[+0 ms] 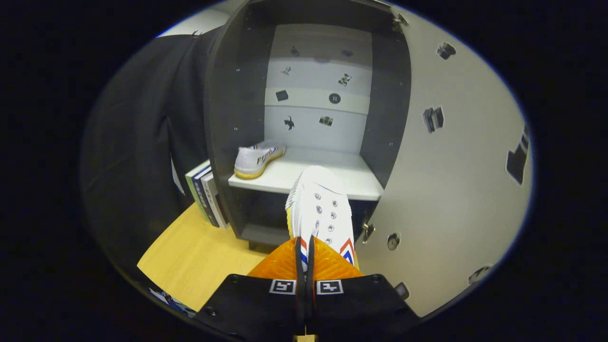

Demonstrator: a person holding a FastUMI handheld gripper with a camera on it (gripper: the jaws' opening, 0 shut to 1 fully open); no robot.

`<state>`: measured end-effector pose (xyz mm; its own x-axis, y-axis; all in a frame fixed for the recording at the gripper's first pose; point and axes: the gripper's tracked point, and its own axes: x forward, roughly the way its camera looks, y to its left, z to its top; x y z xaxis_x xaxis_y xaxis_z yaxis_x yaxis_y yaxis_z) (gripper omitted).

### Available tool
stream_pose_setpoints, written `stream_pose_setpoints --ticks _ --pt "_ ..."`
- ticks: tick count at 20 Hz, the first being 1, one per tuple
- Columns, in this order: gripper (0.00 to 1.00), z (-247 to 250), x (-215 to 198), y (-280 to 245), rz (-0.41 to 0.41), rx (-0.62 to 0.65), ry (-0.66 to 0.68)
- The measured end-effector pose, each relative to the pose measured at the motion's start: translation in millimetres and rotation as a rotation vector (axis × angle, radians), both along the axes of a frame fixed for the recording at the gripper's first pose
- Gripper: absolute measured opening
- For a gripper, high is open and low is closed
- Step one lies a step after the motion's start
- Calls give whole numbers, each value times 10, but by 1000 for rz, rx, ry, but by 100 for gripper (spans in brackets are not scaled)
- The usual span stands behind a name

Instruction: Open the shoe cabinet door, grab the shoes and put them into the shoe cabinet, then close the shoe cabinet door.

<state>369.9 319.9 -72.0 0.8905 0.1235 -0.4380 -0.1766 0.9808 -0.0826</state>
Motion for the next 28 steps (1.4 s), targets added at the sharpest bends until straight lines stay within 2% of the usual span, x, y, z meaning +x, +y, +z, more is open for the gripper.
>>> stream_pose_setpoints --ticks 8,12,16,22,24,28 --pt "1 577 1193 0 -34 -1 -107" --pt "2 619 1821 -62 -68 -6 -111" --pt "1 432 2369 -137 -93 -47 -80" --pt "2 -8 2791 -38 -68 -27 29" --pt "2 -96 2847 50 -54 17 55" --pt "4 -125 2881 92 -80 56 62"
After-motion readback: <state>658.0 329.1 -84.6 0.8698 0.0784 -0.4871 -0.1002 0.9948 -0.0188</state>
